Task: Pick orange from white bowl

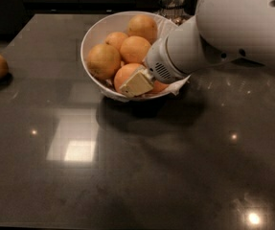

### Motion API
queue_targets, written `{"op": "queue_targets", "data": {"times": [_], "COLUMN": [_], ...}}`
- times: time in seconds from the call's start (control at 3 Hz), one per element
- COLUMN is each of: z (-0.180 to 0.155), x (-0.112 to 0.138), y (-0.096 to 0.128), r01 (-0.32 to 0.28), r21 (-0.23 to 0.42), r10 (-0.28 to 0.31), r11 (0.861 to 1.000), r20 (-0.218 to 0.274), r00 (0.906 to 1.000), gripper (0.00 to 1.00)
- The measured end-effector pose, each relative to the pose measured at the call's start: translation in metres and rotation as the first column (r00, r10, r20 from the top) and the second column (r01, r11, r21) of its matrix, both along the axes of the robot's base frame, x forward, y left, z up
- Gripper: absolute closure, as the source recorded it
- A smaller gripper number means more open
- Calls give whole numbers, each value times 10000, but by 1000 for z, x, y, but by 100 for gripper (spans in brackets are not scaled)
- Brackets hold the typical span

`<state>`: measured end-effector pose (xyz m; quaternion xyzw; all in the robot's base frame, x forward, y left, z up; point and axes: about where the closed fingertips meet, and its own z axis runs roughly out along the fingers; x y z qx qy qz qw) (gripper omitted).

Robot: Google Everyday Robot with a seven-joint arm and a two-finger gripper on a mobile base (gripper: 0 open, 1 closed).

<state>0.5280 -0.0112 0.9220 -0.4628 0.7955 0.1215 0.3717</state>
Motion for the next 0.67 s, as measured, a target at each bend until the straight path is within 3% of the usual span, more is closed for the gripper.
{"op": "queue_targets", "data": {"times": [0.67], "z": [1], "x": [1], "y": [5], "r01": [-75], "r21": [87], "r10": [76], "r11": [9999], "r20": [-147], "r00": [9999], "gripper": [43]}}
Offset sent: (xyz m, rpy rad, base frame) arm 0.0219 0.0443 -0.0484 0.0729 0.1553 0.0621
